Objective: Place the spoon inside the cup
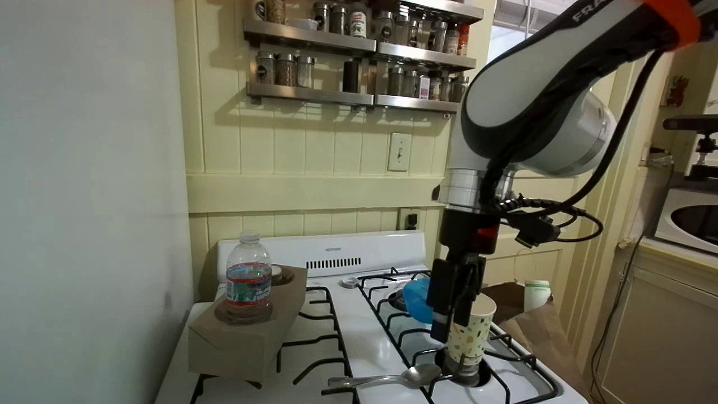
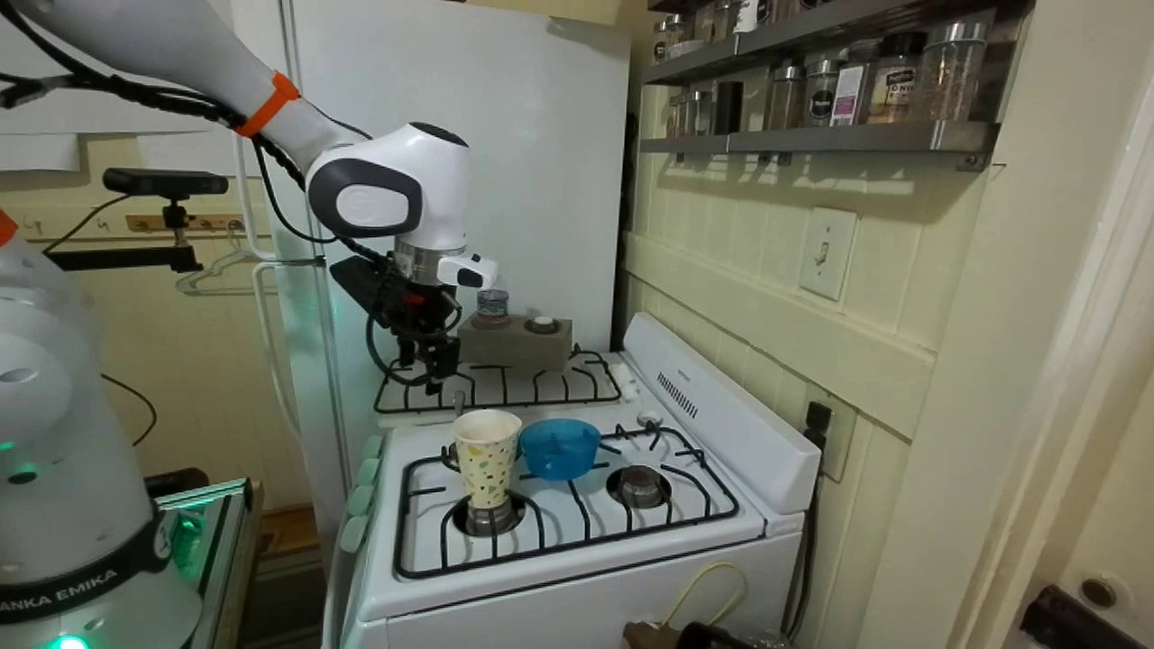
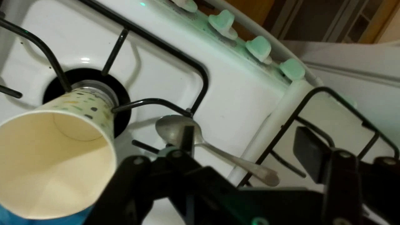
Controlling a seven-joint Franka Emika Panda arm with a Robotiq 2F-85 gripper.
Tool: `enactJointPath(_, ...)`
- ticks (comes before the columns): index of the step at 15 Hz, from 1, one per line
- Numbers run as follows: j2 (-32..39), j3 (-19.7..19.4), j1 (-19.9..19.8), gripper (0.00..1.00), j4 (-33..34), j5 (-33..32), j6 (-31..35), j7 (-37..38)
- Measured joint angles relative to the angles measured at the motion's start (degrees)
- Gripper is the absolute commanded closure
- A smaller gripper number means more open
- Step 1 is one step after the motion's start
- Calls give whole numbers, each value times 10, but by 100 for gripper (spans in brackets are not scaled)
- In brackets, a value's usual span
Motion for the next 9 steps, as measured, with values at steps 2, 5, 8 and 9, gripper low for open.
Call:
enactJointPath(2, 26, 7, 13, 0, 1, -4, 0, -43)
enactJointPath(5, 62, 10, 18, 0, 6, -21, 0, -114)
enactJointPath(8, 89, 11, 17, 0, 15, -50, 0, -184)
enactJointPath(9, 95, 11, 17, 0, 19, -62, 0, -205)
